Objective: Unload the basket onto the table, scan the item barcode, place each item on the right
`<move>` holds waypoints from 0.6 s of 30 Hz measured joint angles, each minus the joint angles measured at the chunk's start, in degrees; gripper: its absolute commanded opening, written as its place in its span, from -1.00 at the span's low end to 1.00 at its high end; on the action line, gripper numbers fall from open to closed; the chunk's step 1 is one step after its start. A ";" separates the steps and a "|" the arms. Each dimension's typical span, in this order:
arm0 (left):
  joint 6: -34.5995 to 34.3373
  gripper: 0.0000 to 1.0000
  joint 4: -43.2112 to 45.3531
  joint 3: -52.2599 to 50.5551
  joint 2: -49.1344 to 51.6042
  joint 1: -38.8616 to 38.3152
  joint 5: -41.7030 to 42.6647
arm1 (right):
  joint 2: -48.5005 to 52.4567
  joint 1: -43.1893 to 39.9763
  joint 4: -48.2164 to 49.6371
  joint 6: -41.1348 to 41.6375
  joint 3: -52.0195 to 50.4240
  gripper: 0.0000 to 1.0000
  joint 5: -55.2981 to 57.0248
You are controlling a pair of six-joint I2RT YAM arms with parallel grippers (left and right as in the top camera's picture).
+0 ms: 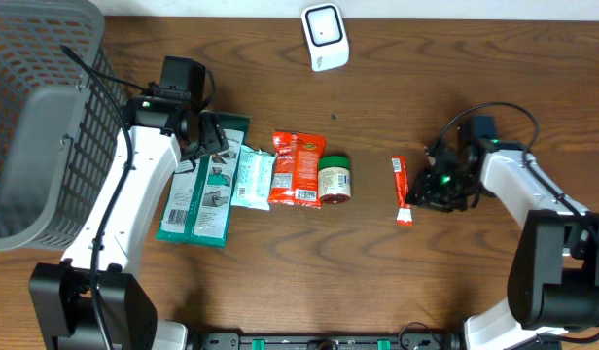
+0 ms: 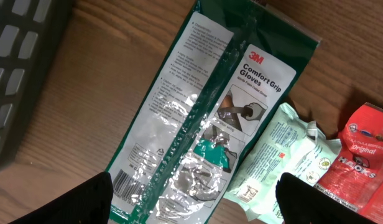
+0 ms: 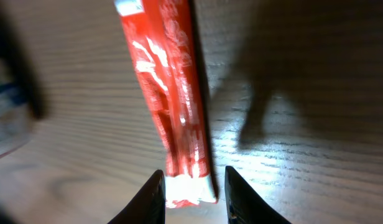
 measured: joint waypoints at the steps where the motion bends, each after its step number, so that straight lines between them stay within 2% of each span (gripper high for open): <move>1: 0.00 0.68 0.02 0.02 0.00 0.00 -0.02 | 0.00 0.63 0.46 0.48 -0.66 -0.46 1.11; 7: 0.00 0.68 0.02 0.00 0.00 0.00 0.00 | -0.94 4.61 5.38 3.52 -3.82 -0.61 5.81; 15: 0.00 0.68 0.00 0.02 0.02 0.00 0.00 | -2.16 6.56 8.28 6.01 -5.18 -0.41 6.60; 18: 0.00 0.68 0.02 0.00 0.00 0.00 0.00 | -2.27 7.37 8.35 6.40 -5.18 -0.42 7.28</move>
